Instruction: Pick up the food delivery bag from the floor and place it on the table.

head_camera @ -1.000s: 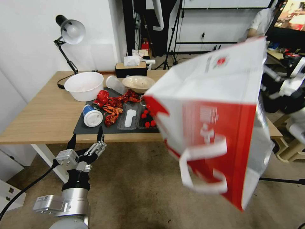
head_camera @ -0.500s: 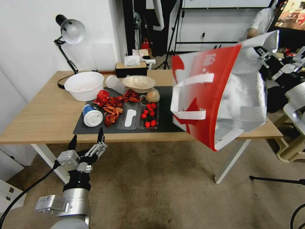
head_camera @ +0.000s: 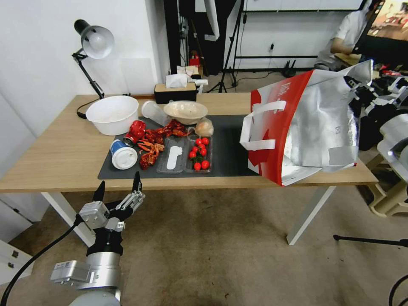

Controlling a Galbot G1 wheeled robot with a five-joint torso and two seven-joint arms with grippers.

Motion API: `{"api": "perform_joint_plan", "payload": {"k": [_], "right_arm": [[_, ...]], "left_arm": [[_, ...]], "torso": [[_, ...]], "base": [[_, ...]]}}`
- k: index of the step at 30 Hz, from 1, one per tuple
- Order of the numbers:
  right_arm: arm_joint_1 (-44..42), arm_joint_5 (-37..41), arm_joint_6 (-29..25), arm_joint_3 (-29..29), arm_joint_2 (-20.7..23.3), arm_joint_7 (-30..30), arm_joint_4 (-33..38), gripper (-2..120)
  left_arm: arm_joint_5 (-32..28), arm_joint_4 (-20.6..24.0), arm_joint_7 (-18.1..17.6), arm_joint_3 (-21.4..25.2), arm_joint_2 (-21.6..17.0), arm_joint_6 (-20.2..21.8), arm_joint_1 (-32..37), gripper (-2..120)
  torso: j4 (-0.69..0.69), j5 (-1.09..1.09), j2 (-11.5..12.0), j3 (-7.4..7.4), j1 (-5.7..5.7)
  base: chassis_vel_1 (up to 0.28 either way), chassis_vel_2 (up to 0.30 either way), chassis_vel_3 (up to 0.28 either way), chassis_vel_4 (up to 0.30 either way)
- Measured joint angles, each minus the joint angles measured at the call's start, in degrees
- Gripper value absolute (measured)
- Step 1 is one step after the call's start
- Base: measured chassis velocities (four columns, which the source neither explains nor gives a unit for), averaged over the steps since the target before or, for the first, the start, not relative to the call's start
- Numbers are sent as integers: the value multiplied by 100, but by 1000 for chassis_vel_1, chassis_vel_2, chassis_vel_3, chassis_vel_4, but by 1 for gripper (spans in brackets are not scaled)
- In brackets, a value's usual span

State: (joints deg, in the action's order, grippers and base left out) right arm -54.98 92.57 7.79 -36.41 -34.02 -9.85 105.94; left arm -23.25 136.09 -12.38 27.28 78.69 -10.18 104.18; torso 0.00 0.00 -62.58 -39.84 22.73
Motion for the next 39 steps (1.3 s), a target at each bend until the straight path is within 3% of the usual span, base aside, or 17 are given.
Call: {"api": "perform_joint_plan", "payload": {"k": [19, 34, 39], "right_arm": [[212, -236, 80, 182, -45, -227, -144, 0], [792, -505, 87, 669, -140, -341, -470, 0], [940, -526, 44, 766, -168, -204, -516, 15]], "left_arm": [[79, 63, 92, -24, 63, -61, 113, 100], [190, 74, 107, -66, 197, -197, 222, 100], [186, 79, 106, -32, 190, -198, 210, 100]], "torso": [[0, 0, 2, 1, -1], [0, 0, 3, 1, -1], [0, 0, 3, 1, -1]], "base": [[0, 0, 0, 0], [0, 0, 0, 0], [0, 0, 0, 0]]}}
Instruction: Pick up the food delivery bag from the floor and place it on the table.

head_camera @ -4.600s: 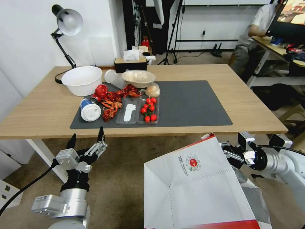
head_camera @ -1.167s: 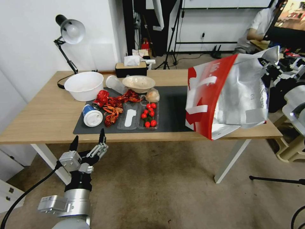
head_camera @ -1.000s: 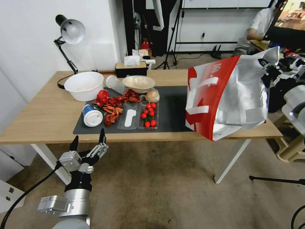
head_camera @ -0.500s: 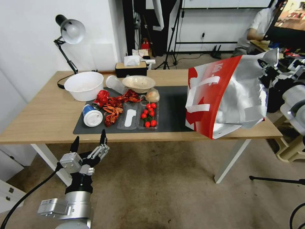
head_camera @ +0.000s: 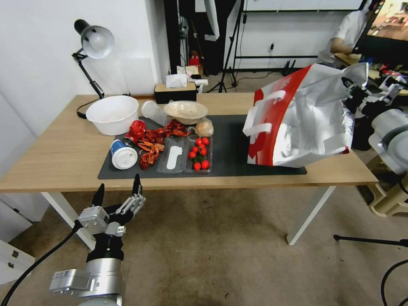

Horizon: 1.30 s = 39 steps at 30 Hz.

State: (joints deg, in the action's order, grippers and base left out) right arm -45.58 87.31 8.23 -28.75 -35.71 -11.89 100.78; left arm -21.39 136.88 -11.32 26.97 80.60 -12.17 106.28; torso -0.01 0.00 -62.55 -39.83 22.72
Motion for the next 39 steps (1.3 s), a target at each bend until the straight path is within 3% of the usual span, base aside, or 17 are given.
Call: {"api": "perform_joint_plan", "payload": {"k": [13, 17, 23, 31, 33, 39], "right_arm": [[-84, -354, 32, 17, 13, 176, 26, 66], [-247, -378, 81, -54, 30, 288, 94, 76], [-1025, -1547, -268, -380, 111, 1382, 492, 97], [-2074, -2912, -1221, -808, 187, 1984, 1137, 100], [-2528, -3326, -1755, -879, 63, 2120, 1350, 100], [-3270, -3719, -2105, -948, -313, 2191, 1714, 100]], "left_arm": [[-204, 11, -110, 3, -106, 142, -78, 100], [-230, 36, -94, 41, -140, 182, -93, 100], [-268, 69, 32, 121, -175, 216, -107, 100], [-254, 74, 214, 160, -160, 223, -106, 100], [-252, 74, 353, 183, -152, 224, -85, 100], [-251, 58, 566, 188, -145, 196, -62, 100]], "torso": [[0, 0, 0, 0, 0], [0, 0, 0, 0, 0], [1, 0, 0, 0, 0], [1, 1, 0, 1, -1], [0, 0, 0, 1, -1], [1, 1, 0, 1, -2]], "base": [[0, 0, 0, 0], [0, 0, 0, 0], [0, 0, 0, 0], [0, 0, 0, 0], [0, 0, 0, 0], [0, 0, 0, 0]]}}
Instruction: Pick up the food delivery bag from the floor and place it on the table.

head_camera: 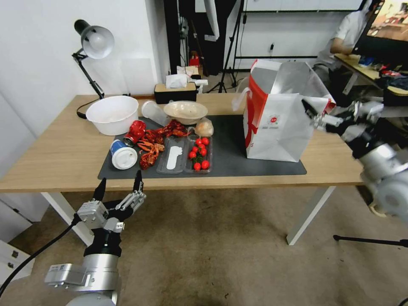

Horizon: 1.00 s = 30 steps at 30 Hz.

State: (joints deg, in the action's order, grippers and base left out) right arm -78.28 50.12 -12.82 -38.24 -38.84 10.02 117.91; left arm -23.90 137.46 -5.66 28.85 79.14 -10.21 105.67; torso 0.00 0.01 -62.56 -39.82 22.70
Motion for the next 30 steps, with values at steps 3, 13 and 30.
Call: {"api": "perform_joint_plan", "payload": {"k": [3, 13, 30], "right_arm": [[-576, -771, -175, 16, -548, -283, 203, 100], [-1700, -1620, -457, 241, -1831, -781, 338, 100], [-1993, -2082, -566, 571, -2571, -790, -112, 100]], "left_arm": [[56, -93, 65, 21, 3, -38, -20, 100], [67, -498, 188, 57, -31, -146, -42, 100], [312, -1155, 361, 260, -95, -557, -45, 100]], "torso": [[-2, 0, 0, 0, 1], [0, 0, 0, 0, 0], [-1, 0, 1, -1, 1]], "base": [[0, 0, 0, 0], [0, 0, 0, 0], [0, 0, 0, 0]]}}
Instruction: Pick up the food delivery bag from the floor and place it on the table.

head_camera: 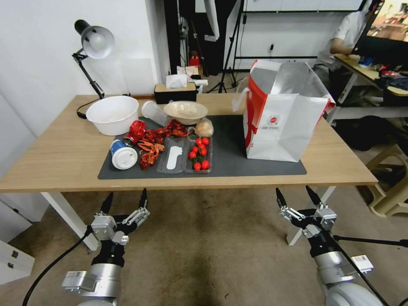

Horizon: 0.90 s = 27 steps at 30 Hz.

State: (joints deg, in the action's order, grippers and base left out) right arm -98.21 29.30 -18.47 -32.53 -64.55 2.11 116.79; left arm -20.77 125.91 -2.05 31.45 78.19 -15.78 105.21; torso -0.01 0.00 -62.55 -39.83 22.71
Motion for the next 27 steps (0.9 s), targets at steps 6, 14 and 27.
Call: {"api": "perform_joint_plan", "payload": {"k": [6, 14, 27], "right_arm": [[36, 18, 11, -3, -8, 10, -63, 100], [70, 61, 19, -8, -26, 31, -82, 100], [56, 84, 19, -62, -45, 45, -67, 100]], "left_arm": [[97, -55, -28, 47, -12, 55, 29, 100], [153, -58, -75, 84, -31, 163, 22, 100], [151, -81, -87, 124, -57, 137, 47, 100]], "torso": [[0, 0, 0, 0, 0], [0, -1, 0, 0, 0], [0, 0, 0, 0, 0]], "base": [[0, 0, 0, 0], [0, 0, 0, 0], [0, 0, 0, 0]]}}
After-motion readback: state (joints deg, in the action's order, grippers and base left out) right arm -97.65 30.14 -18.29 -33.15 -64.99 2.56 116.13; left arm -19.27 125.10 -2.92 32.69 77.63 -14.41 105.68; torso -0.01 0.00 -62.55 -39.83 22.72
